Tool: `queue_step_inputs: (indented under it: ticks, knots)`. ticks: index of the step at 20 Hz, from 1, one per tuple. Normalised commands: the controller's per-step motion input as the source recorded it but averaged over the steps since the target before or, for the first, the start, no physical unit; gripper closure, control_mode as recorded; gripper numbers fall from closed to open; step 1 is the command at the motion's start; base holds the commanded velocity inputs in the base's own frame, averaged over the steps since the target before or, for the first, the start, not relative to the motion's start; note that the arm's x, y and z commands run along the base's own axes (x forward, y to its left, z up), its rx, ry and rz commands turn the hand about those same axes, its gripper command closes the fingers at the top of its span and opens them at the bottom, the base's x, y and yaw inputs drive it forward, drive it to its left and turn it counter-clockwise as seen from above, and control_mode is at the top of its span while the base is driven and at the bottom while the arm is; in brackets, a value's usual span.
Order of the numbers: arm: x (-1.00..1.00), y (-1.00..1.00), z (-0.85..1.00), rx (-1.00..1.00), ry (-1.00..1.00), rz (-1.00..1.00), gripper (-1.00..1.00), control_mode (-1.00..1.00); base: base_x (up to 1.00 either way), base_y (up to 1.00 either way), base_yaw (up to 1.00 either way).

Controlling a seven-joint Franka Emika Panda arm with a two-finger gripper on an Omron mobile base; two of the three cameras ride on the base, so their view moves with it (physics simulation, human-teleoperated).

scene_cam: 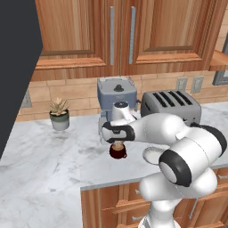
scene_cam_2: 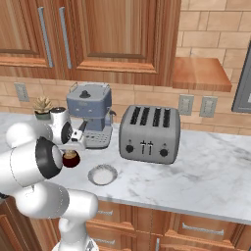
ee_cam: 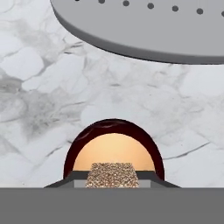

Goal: Take a sugar cube from the saucer and place it inside the coffee. Then, grab milk from the fridge and place it next to the coffee on the counter to sweeten the coffee.

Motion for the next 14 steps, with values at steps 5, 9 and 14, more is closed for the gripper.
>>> queue_step_inputs:
  ticks: [5,9,14]
  knots:
    - [0.0,0.05,0.0,0.0,0.01,0.0,-1.0,-1.0,0.0,0.0,0.0]
    - [0.0,0.0,0.0,0.0,0.0,0.0,-1.0,-1.0,0.0,0.0,0.0]
    - [-0.02,0.0,0.08,0.0,-0.02,0.0,-1.0,-1.0,0.0,0.0,0.0]
